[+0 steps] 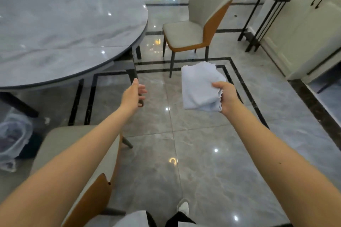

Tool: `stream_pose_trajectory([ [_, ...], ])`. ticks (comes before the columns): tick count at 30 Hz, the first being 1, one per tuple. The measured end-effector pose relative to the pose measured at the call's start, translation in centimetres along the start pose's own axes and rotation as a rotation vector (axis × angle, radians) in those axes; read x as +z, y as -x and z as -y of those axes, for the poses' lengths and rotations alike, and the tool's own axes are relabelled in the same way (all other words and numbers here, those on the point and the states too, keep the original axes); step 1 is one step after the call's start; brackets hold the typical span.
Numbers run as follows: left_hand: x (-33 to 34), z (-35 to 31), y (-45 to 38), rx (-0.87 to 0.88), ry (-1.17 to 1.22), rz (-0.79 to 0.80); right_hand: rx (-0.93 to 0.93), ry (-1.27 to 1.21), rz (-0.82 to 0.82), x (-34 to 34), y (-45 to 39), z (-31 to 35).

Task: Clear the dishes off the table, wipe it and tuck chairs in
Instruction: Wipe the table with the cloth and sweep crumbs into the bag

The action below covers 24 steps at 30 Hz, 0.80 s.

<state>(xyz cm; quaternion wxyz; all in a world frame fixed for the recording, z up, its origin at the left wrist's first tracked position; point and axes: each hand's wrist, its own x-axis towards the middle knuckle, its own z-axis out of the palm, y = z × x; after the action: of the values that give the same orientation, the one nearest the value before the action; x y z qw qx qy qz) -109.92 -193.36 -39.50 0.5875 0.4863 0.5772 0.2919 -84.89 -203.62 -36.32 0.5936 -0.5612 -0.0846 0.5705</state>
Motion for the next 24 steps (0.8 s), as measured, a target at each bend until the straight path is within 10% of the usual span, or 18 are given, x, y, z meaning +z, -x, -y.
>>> stream_pose_trajectory([
  [24,5.3,-9.4,-26.9,-0.043,0.177,-0.340,0.117,0.366,0.092,9.8,-29.1,16.3],
])
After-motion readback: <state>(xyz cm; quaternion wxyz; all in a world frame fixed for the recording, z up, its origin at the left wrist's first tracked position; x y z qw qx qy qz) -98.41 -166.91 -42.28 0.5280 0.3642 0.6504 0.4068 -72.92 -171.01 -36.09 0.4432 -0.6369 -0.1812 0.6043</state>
